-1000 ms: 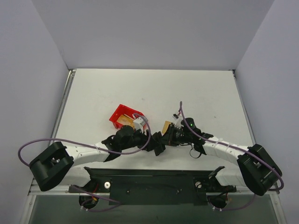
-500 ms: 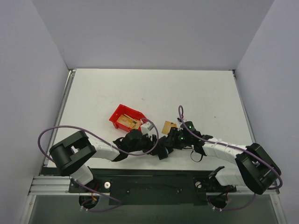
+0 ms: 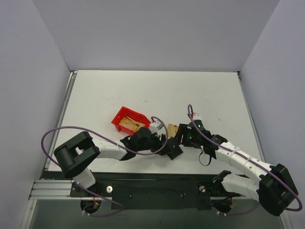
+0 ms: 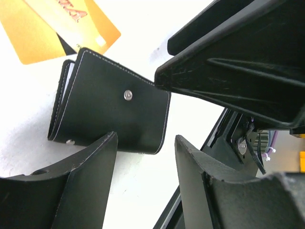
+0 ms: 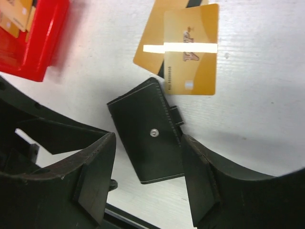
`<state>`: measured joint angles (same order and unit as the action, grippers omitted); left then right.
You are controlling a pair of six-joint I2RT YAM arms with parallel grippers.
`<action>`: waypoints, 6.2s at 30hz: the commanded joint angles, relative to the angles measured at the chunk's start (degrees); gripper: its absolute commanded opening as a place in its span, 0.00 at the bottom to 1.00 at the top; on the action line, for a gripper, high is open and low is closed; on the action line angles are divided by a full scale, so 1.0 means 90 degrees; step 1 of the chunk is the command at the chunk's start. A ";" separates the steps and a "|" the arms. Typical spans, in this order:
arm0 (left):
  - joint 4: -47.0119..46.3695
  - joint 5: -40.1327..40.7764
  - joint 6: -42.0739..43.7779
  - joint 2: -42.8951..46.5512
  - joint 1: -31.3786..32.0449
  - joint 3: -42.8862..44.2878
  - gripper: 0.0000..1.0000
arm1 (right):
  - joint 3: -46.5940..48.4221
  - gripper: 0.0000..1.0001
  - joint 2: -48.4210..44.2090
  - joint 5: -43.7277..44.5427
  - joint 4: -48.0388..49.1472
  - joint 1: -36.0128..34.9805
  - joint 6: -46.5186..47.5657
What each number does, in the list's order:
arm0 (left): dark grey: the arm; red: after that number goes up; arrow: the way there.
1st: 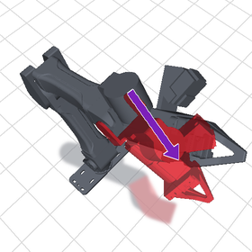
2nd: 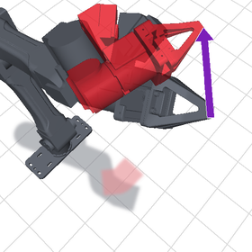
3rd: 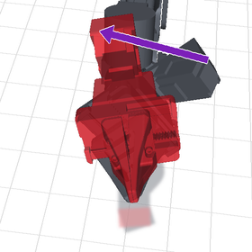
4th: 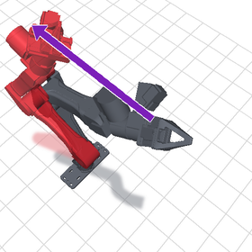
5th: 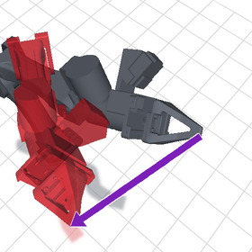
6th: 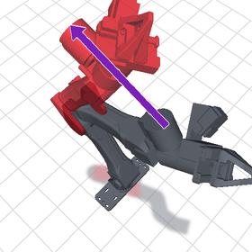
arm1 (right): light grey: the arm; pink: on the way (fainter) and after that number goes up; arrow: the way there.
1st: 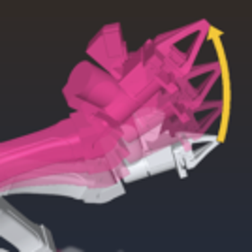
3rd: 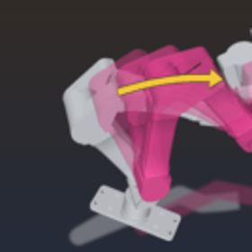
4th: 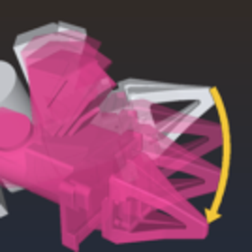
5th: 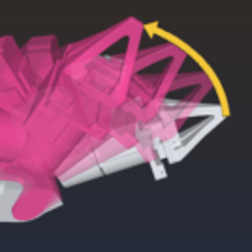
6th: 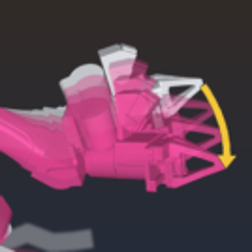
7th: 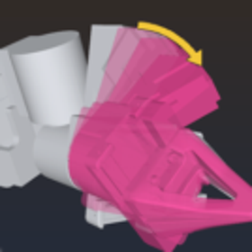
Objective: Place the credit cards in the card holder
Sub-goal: Reset both arms, then move the credit card to the center of the board.
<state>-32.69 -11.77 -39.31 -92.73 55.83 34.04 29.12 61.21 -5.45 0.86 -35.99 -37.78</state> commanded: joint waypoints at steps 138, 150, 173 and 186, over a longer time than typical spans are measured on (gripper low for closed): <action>0.3221 0.1620 0.0833 0.4188 -0.1868 -0.0296 0.57 | 0.2087 0.37 0.4400 -0.0731 -0.0672 -0.1752 0.1171; 0.3573 0.1923 0.0725 0.4659 -0.1887 -0.0394 0.57 | 0.1589 0.41 0.3765 -0.0390 -0.0926 -0.2388 0.0867; 0.4237 0.2294 0.0188 0.5185 -0.1897 -0.1067 0.56 | 0.1598 0.35 0.4410 -0.1093 -0.0155 -0.3325 0.1453; 0.4062 0.2450 -0.0056 0.5294 -0.1887 -0.1517 0.56 | 0.1404 0.34 0.4245 -0.1563 0.0528 -0.3599 0.1600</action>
<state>5.91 9.32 -38.74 -44.91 39.16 21.43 46.92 98.04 -19.22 12.95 -67.24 -25.26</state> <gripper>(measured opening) 0.559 0.346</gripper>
